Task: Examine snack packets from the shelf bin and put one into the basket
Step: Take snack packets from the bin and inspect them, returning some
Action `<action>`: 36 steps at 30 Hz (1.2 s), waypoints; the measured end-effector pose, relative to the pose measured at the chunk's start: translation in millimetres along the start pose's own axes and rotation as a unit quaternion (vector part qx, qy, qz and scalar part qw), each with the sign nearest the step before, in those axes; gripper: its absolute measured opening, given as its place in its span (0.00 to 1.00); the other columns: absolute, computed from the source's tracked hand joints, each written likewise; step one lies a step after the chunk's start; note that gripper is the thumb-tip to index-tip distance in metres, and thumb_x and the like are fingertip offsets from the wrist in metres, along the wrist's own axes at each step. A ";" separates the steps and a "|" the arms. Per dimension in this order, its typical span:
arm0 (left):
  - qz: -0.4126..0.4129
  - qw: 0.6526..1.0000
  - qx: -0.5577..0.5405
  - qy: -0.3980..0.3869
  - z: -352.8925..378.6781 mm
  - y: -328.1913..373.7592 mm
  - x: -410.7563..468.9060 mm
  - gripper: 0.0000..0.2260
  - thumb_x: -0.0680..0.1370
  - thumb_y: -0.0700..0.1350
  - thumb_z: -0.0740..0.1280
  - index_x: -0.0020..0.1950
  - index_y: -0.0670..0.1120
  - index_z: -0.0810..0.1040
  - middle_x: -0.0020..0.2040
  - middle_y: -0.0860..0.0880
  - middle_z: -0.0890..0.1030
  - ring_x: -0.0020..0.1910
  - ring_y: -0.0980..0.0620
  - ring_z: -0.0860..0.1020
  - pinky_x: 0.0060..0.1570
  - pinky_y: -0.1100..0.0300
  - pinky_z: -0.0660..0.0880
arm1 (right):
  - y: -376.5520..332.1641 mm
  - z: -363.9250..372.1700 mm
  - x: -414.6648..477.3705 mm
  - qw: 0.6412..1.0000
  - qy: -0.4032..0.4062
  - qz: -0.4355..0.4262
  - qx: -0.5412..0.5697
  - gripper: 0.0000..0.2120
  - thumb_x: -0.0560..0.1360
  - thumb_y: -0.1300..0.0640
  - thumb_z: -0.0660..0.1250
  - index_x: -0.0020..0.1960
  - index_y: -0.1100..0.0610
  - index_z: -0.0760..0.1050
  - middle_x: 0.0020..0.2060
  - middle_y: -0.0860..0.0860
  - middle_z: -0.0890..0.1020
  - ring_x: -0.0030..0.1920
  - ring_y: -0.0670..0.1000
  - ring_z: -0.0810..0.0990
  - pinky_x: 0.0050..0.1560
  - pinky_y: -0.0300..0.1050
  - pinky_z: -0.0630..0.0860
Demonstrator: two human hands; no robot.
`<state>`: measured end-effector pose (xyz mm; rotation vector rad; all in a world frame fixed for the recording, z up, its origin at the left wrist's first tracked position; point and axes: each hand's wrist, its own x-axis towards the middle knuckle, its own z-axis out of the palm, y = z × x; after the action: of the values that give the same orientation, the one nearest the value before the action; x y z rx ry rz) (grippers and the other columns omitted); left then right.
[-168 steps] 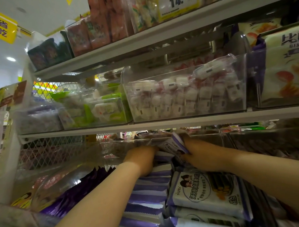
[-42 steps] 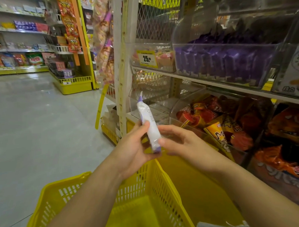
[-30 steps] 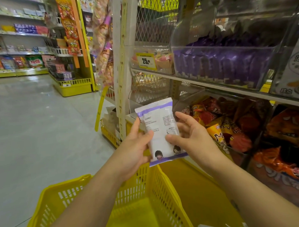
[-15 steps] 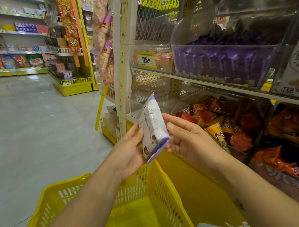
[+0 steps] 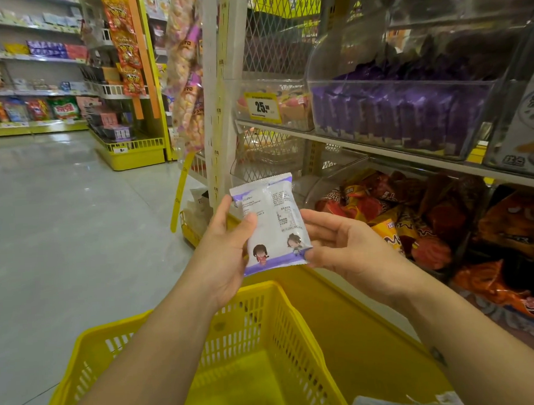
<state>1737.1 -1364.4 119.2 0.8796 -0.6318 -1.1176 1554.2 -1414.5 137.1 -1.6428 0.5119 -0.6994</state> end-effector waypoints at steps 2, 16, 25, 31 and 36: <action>0.026 1.000 0.015 -0.001 4.6 0.5 -1.7 0.28 0.79 0.39 0.64 0.74 0.61 0.62 0.45 0.56 0.86 0.47 0.48 0.85 0.34 0.51 0.82 | 0.8 2.8 0.0 0.999 0.013 -0.008 -0.050 0.29 0.72 0.75 0.67 0.66 0.52 0.72 0.58 0.47 0.83 0.56 0.48 0.82 0.53 0.40 0.79; 0.142 0.990 0.014 -0.010 21.1 -5.6 -7.7 0.31 0.79 0.38 0.64 0.72 0.69 0.61 0.60 0.56 0.80 0.51 0.53 0.84 0.39 0.51 0.81 | -4.3 24.5 -2.9 0.974 0.053 -0.136 -0.171 0.35 0.69 0.68 0.74 0.62 0.35 0.68 0.56 0.33 0.80 0.57 0.37 0.79 0.52 0.27 0.73; 0.091 0.994 -0.039 -0.036 20.8 -1.1 -8.4 0.28 0.81 0.38 0.60 0.74 0.64 0.61 0.57 0.55 0.83 0.52 0.51 0.84 0.38 0.49 0.81 | -3.1 24.8 -4.6 0.954 0.098 -0.121 -0.257 0.41 0.63 0.57 0.81 0.65 0.32 0.63 0.60 0.43 0.77 0.60 0.38 0.76 0.59 0.33 0.73; 0.024 0.996 -0.048 -0.068 8.5 -3.0 -9.5 0.23 0.79 0.39 0.62 0.68 0.63 0.67 0.55 0.49 0.84 0.53 0.46 0.84 0.39 0.51 0.82 | -11.5 17.3 -4.1 0.996 0.072 -0.058 0.010 0.19 0.72 0.55 0.66 0.63 0.48 0.73 0.53 0.49 0.85 0.53 0.50 0.84 0.49 0.41 0.81; 0.070 0.967 0.232 -0.074 7.8 -17.2 -12.1 0.15 0.78 0.54 0.65 0.55 0.77 0.70 0.56 0.62 0.82 0.53 0.58 0.82 0.49 0.54 0.81 | -4.9 21.2 -2.8 0.991 0.101 -0.063 -0.066 0.14 0.75 0.64 0.68 0.57 0.48 0.77 0.50 0.48 0.86 0.50 0.48 0.84 0.47 0.41 0.81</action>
<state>1718.4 -1358.3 108.5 1.1358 -1.0917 -0.9248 1566.6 -1396.5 139.3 -1.7477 0.6143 -0.9494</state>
